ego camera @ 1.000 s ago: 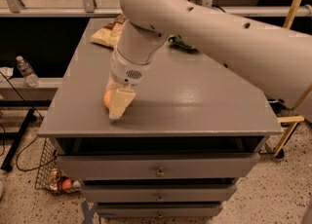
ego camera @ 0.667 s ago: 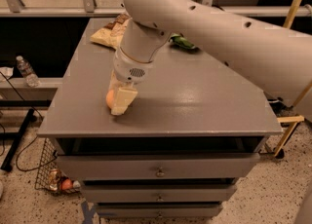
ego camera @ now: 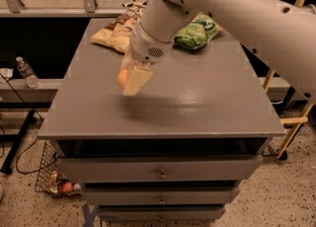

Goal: Pick orange

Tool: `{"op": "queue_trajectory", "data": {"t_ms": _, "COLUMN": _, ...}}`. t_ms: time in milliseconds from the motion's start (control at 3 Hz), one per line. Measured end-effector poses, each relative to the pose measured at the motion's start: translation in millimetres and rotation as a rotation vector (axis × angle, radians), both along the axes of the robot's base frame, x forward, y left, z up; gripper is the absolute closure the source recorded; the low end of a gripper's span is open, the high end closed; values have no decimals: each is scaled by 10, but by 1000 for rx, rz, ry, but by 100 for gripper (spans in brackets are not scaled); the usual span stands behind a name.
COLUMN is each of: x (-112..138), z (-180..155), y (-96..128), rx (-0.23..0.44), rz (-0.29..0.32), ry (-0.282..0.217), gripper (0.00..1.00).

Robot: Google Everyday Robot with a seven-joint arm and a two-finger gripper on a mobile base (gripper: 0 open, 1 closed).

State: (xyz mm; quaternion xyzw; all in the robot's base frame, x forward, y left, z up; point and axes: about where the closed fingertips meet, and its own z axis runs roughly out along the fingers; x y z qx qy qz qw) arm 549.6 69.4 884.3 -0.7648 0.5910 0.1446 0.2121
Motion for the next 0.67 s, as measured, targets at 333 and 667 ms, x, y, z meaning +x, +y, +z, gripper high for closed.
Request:
{"op": "queue_trajectory", "data": {"t_ms": 333, "x": 135, "z": 259, "y": -154, "rx": 57, "rz": -12, "ry": -23, "gripper": 100}}
{"op": "queue_trajectory", "data": {"t_ms": 667, "x": 138, "z": 269, "y": -149, "rx": 58, "rz": -12, "ry": -25, "gripper": 100}}
